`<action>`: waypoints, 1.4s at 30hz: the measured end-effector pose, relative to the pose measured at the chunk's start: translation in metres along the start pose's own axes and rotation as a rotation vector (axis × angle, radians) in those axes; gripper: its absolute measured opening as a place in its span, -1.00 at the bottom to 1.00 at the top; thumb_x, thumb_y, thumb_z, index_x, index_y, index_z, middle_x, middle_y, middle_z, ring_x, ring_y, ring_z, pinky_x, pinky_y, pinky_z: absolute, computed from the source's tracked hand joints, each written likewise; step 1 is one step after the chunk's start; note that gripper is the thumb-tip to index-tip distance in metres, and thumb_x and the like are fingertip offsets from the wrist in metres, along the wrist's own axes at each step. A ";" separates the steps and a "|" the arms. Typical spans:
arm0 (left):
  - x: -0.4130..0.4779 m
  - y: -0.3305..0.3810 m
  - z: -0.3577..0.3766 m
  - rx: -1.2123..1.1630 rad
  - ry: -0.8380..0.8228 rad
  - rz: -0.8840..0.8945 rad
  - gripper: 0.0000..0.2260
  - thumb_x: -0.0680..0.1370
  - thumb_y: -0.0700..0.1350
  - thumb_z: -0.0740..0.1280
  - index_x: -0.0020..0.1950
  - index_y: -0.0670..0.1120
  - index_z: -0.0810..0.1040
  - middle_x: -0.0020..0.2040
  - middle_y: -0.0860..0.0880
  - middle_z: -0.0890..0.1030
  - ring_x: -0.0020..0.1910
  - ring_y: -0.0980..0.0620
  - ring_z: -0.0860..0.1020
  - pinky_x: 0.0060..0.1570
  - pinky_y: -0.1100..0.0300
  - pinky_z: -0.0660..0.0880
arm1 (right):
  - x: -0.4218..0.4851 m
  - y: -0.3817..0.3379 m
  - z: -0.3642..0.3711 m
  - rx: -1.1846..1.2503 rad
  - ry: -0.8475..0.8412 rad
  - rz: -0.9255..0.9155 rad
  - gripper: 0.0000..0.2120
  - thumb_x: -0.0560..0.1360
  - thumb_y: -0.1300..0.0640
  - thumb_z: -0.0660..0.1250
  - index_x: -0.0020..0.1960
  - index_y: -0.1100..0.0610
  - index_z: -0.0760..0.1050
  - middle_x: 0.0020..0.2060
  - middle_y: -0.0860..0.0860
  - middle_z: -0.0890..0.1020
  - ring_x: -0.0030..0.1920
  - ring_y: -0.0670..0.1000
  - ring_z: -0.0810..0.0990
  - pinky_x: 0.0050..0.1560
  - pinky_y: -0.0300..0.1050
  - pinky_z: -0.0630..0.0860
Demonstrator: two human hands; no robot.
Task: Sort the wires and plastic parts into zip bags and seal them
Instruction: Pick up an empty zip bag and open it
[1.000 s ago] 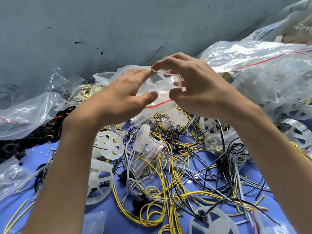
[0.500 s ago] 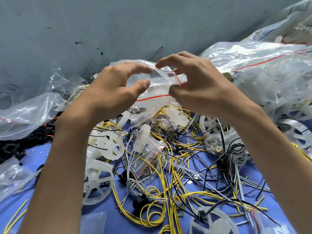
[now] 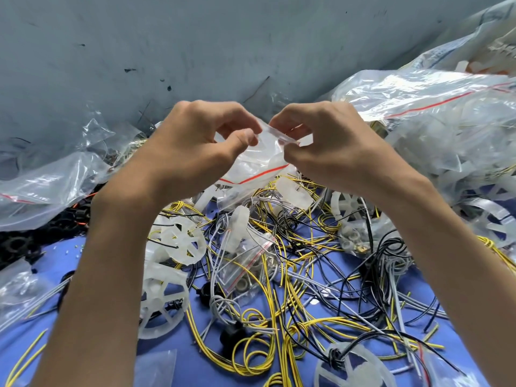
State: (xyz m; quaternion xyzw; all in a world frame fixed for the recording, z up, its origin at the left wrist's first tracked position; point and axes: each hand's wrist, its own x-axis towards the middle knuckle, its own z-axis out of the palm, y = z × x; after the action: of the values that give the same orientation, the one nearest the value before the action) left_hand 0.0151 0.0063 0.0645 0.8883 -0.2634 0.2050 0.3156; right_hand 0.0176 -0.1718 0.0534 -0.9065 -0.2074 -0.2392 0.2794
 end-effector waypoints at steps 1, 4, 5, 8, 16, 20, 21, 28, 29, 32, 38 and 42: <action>0.000 0.002 0.000 0.010 0.040 0.025 -0.87 0.56 -0.18 0.30 0.00 -0.03 0.64 -0.15 0.11 0.64 -0.27 0.31 0.54 -0.17 0.39 0.45 | 0.000 0.000 0.000 0.003 0.004 0.004 -0.71 0.38 0.28 0.29 0.06 0.11 0.61 -0.12 -0.03 0.67 -0.09 -0.09 0.60 -0.10 -0.28 0.46; 0.001 0.004 -0.002 0.062 0.165 0.092 -0.88 0.53 -0.14 0.31 -0.04 -0.01 0.63 -0.18 0.10 0.55 -0.29 0.35 0.46 -0.25 0.51 0.32 | -0.001 -0.001 0.000 0.018 0.004 0.012 -0.73 0.39 0.28 0.29 0.04 0.12 0.61 -0.13 -0.02 0.68 -0.10 -0.09 0.61 -0.07 -0.21 0.47; 0.002 0.004 -0.004 0.077 0.195 0.100 -0.88 0.52 -0.11 0.30 -0.04 0.01 0.63 -0.14 0.07 0.54 -0.20 0.30 0.47 -0.19 0.44 0.36 | -0.001 -0.001 0.000 0.022 0.003 0.013 -0.74 0.39 0.27 0.29 0.05 0.12 0.61 -0.13 -0.02 0.68 -0.10 -0.09 0.61 -0.07 -0.23 0.48; 0.003 0.001 -0.006 0.138 0.157 0.086 -0.88 0.53 -0.06 0.32 -0.03 0.02 0.65 0.07 0.00 0.53 0.13 0.04 0.44 0.08 0.18 0.42 | 0.000 -0.002 0.001 0.020 -0.006 0.008 -0.74 0.41 0.26 0.30 0.07 0.12 0.60 -0.09 -0.01 0.67 -0.06 -0.10 0.62 -0.02 -0.26 0.49; 0.003 -0.007 -0.001 0.263 0.113 0.022 -0.89 0.55 -0.03 0.33 0.01 0.07 0.65 0.18 0.05 0.48 0.23 0.01 0.24 0.10 0.35 0.14 | -0.001 -0.001 0.004 0.014 -0.036 -0.005 -0.72 0.40 0.29 0.31 0.07 0.10 0.60 -0.10 -0.01 0.66 -0.08 -0.10 0.62 -0.10 -0.38 0.46; 0.001 -0.005 -0.002 0.327 0.140 -0.013 -0.78 0.49 0.15 0.26 0.00 0.14 0.64 0.11 0.13 0.40 0.09 0.10 0.12 0.06 0.19 0.11 | 0.000 0.001 0.001 0.040 -0.025 0.004 -0.71 0.37 0.32 0.33 0.05 0.10 0.62 -0.14 -0.01 0.65 -0.11 -0.10 0.62 -0.19 -0.51 0.41; 0.001 -0.003 -0.002 0.344 0.143 -0.010 -0.78 0.48 0.17 0.24 0.00 0.18 0.63 0.11 0.17 0.38 0.09 0.10 0.12 -0.02 0.21 0.05 | 0.000 0.001 0.000 0.049 -0.010 0.005 -0.71 0.37 0.31 0.34 0.04 0.09 0.63 -0.14 -0.01 0.66 -0.12 -0.12 0.62 -0.19 -0.52 0.41; 0.003 -0.006 -0.003 0.304 -0.039 -0.035 -0.57 0.45 0.17 0.16 0.18 0.03 0.59 0.22 0.13 0.55 0.25 0.09 0.41 0.32 0.08 0.24 | 0.000 0.001 -0.004 0.084 0.030 -0.024 -0.68 0.34 0.33 0.34 0.02 0.05 0.65 -0.21 -0.07 0.63 -0.11 -0.22 0.57 -0.14 -0.46 0.48; 0.003 -0.007 -0.003 0.271 -0.015 -0.036 -0.63 0.50 0.14 0.23 0.19 0.00 0.59 0.20 0.09 0.57 0.19 0.10 0.45 0.27 0.13 0.30 | 0.000 0.001 -0.005 0.088 0.031 -0.024 -0.67 0.33 0.34 0.34 0.02 0.05 0.65 -0.22 -0.07 0.62 -0.11 -0.22 0.57 -0.14 -0.44 0.49; 0.004 -0.009 -0.001 0.223 0.075 0.003 -0.79 0.58 -0.09 0.29 0.19 -0.06 0.59 0.16 0.07 0.59 0.09 0.16 0.49 0.12 0.26 0.36 | 0.000 0.001 -0.003 0.072 0.019 -0.023 -0.66 0.29 0.31 0.39 0.02 0.05 0.65 -0.22 -0.05 0.62 -0.12 -0.17 0.56 -0.18 -0.42 0.47; 0.006 -0.014 -0.001 0.311 0.233 0.046 -0.61 0.43 -0.36 0.33 0.23 -0.10 0.55 0.20 0.01 0.55 0.05 -0.03 0.50 0.07 0.25 0.38 | 0.001 0.007 0.000 -0.027 -0.146 -0.045 -0.59 0.34 0.20 0.43 0.19 0.03 0.55 -0.01 -0.03 0.63 -0.04 -0.08 0.59 -0.05 -0.26 0.48; 0.006 -0.020 -0.008 0.431 0.345 0.017 -0.44 0.35 -0.43 0.28 0.35 -0.18 0.43 0.31 -0.10 0.46 0.20 -0.19 0.39 0.22 0.24 0.29 | -0.003 0.006 0.005 -0.138 -0.432 -0.107 -0.57 0.43 0.03 0.43 0.28 -0.04 0.48 0.14 -0.04 0.58 0.07 -0.08 0.55 0.09 -0.16 0.47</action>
State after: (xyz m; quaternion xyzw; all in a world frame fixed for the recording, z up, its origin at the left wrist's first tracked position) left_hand 0.0307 0.0233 0.0647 0.8846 -0.1637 0.4072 0.1576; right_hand 0.0202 -0.1740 0.0456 -0.9413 -0.2934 -0.0677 0.1526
